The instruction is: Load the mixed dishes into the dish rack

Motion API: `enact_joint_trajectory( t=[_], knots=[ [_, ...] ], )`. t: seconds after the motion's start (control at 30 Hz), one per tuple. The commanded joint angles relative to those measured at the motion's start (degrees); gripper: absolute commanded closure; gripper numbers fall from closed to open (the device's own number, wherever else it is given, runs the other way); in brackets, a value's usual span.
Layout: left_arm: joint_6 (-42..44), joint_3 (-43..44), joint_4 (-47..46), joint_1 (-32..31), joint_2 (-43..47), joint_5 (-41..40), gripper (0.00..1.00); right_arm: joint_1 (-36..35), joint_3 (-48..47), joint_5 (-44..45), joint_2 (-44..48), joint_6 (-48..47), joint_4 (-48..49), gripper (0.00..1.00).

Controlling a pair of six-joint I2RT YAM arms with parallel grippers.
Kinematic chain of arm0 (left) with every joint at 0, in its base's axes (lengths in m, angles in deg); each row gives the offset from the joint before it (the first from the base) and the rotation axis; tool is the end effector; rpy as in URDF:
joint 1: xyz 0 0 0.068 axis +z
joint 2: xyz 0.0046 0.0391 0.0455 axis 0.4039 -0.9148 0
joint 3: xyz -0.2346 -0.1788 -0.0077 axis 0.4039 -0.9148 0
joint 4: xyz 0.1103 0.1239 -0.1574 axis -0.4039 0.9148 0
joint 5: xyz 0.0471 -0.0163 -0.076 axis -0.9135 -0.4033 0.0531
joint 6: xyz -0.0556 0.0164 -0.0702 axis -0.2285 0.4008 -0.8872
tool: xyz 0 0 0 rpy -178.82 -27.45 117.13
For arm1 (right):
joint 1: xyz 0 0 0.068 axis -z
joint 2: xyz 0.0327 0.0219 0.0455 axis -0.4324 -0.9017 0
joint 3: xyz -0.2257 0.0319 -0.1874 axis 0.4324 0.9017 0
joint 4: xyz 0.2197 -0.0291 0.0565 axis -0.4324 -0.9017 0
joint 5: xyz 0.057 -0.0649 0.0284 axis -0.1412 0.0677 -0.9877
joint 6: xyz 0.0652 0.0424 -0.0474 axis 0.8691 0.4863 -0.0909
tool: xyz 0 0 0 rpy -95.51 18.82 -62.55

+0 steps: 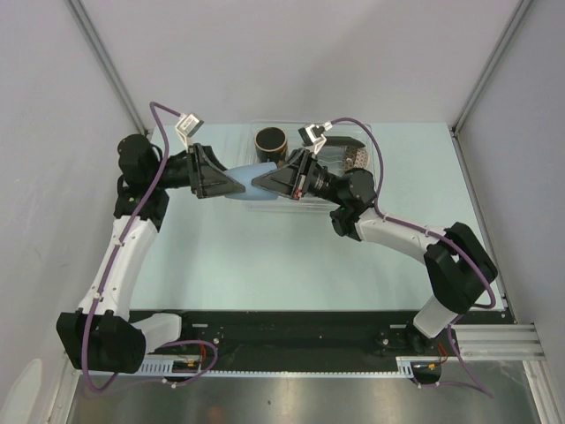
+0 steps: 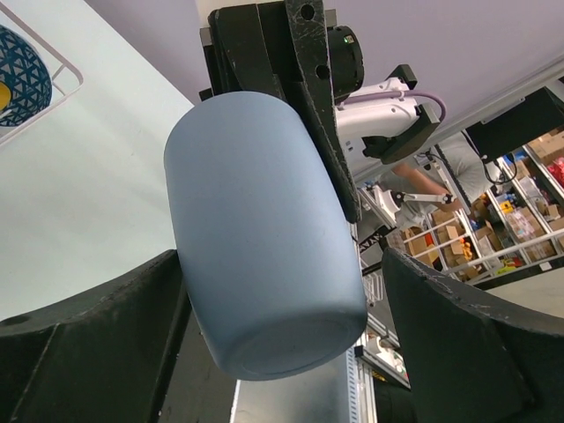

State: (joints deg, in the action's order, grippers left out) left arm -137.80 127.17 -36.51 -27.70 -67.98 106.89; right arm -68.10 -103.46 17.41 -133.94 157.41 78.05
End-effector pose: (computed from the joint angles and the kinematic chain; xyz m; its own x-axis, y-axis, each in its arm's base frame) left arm 0.2006 -0.0940 0.4297 -0.7551 -0.0921 -0.6491 0.6456 0.0676 -0.7607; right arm 0.2285 0.2759 0.4286 -0.7820 0.3453 -0.5188 -0.6210 -0.3615 0.6954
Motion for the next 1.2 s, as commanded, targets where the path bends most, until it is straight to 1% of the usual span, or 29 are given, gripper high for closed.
enact_joint_trajectory(
  t=[0.0,0.07,0.13,0.17,0.23,0.27,0.33,0.37,0.4,0.43,0.5,0.53,0.6,0.63,0.67,0.7,0.73,0.77,0.8,0.83,0.87,0.9,0.93,0.97,1.03,1.07,1.1,1.13,1.17],
  knots=[
    [1.5,1.3,-1.1,-1.6,0.1,0.1,0.01,-1.4,-2.6,1.5,-1.4,0.0,3.2,1.00],
    [1.9,1.5,-1.1,-1.8,-0.2,-0.1,0.03,-1.7,-2.9,1.6,-1.8,-0.2,3.1,1.00],
    [2.5,1.4,-0.3,-2.1,-0.3,-0.5,0.12,-1.8,-3.2,1.7,-2.0,-0.3,3.0,1.00],
    [3.1,1.3,0.0,-2.2,-0.3,-0.6,0.20,-2.1,-3.4,1.6,-2.1,-0.4,2.9,1.00],
    [4.0,1.4,1.1,-2.4,-0.3,-1.0,0.32,-2.3,-3.8,1.4,-2.2,-0.6,2.0,1.00],
    [4.9,1.6,1.6,-2.4,-0.4,-1.2,0.45,-2.4,-3.8,1.3,-2.3,-1.3,1.8,1.00],
    [6.1,1.8,2.7,-2.4,-0.5,-1.2,0.58,-2.7,-3.9,1.2,-2.1,-1.7,1.0,1.00],
    [6.6,2.1,3.2,-2.4,-0.5,-1.0,0.71,-2.7,-3.9,1.2,-2.1,-2.0,0.8,1.00],
    [7.7,2.4,5.2,-2.4,-0.5,-1.1,0.76,-2.6,-3.9,0.8,-2.0,-2.1,0.1,1.00],
    [10.0,3.1,7.5,-2.4,-0.5,-1.1,0.87,-2.6,-3.9,0.6,-1.7,-2.3,-0.3,1.00],
    [11.4,3.7,10.1,-2.1,-0.3,-1.3,0.98,-1.9,-3.8,-0.2,-1.4,-3.1,-2.2,0.98],
    [11.9,4.1,10.5,-1.8,-0.3,-1.2,1.00,-1.6,-3.8,-0.7,-1.1,-3.5,-3.1,0.87],
    [12.5,4.9,12.4,-0.4,-0.3,-0.6,1.00,-0.8,-3.8,-2.5,0.3,-5.5,-7.1,0.69],
    [14.2,6.1,13.9,0.2,-0.5,-0.3,1.00,0.3,-3.8,-3.3,1.0,-7.0,-9.2,0.51],
    [15.7,7.0,15.9,0.9,-0.6,-0.2,1.00,0.8,-3.8,-4.1,2.9,-8.5,-14.8,0.48],
    [17.8,8.0,21.1,2.5,-1.0,0.0,1.00,1.6,-3.8,-5.4,3.9,-13.1,-18.4,0.46],
    [22.8,10.3,24.4,3.3,-1.2,-0.2,1.00,3.0,-3.8,-6.0,5.3,-15.7,-22.0,0.43],
    [26.2,11.8,28.1,3.7,-1.7,-1.5,1.00,4.1,-3.8,-6.1,6.7,-17.9,-29.8,0.41],
    [30.0,13.8,37.4,6.0,-2.2,-2.8,1.00,5.0,-3.7,-6.3,9.1,-20.4,-33.3,0.39],
    [38.4,18.0,42.6,6.4,-3.7,-4.9,1.00,7.3,-3.7,-6.6,10.4,-23.6,-36.4,0.36],
    [43.1,20.7,48.1,6.6,-4.6,-8.7,0.99,8.4,-3.6,-7.1,11.6,-25.2,-41.6,0.36],
    [47.6,23.0,57.0,6.4,-5.6,-14.2,1.00,9.3,-3.4,-7.3,13.5,-26.2,-43.9,0.35],
    [51.6,25.1,58.8,6.5,-6.7,-17.4,1.00,10.5,-3.3,-7.7,14.5,-28.7,-46.1,0.34],
    [52.0,25.5,59.5,6.4,-7.0,-20.3,1.00,12.2,-3.2,-8.2,15.4,-30.1,-50.9,0.34],
    [55.8,26.6,60.8,5.9,-7.4,-28.7,1.00,14.3,-3.1,-8.0,18.6,-33.2,-56.2,0.33],
    [57.0,27.2,61.3,5.2,-8.2,-32.0,1.00,16.1,-3.0,-7.3,19.9,-36.2,-61.3,0.33],
    [59.8,28.1,62.7,2.2,-9.0,-36.1,1.00,17.1,-3.0,-6.6,21.0,-38.0,-63.8,0.33],
    [61.0,29.8,63.5,0.6,-9.8,-43.2,1.00,17.8,-2.7,-5.9,23.4,-39.1,-66.0,0.33],
    [62.0,30.5,64.4,-2.5,-12.1,-47.0,1.00,19.4,-2.4,-4.7,24.4,-40.5,-68.7,0.32]
  ],
)
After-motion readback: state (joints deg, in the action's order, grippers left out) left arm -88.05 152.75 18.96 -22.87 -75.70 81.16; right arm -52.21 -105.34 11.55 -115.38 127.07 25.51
